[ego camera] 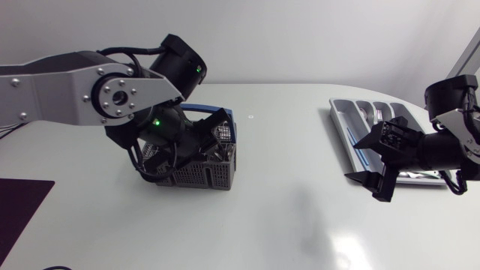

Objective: Unload the cutlery basket into the drawer organizer.

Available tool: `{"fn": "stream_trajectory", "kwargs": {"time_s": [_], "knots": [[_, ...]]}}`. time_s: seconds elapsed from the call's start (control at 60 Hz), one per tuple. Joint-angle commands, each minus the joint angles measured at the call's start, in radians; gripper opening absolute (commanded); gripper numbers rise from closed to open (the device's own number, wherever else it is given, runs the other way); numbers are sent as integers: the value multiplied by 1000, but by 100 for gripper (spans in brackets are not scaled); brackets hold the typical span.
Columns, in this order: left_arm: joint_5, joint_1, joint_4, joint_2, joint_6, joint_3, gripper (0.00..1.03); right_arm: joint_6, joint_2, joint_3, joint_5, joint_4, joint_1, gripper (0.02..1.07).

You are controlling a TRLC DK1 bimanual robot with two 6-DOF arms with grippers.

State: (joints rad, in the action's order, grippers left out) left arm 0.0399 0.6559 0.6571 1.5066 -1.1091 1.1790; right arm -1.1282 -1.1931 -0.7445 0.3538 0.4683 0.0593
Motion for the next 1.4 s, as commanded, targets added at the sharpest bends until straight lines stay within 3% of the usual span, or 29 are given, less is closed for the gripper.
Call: {"fn": "stream_trajectory", "kwargs": {"time_s": [0.0,0.3,0.7,1.383], "knots": [[11,7,13,38,-70,25,26,79,38,36,-16,12,-59,96],[11,4,-8,66,-117,51,26,217,95,45,-38,30,-254,97],[11,-6,-93,109,-123,53,26,314,92,54,-58,-13,-383,96],[11,-24,-119,138,-112,21,16,344,70,94,-64,-71,-426,96]]}}
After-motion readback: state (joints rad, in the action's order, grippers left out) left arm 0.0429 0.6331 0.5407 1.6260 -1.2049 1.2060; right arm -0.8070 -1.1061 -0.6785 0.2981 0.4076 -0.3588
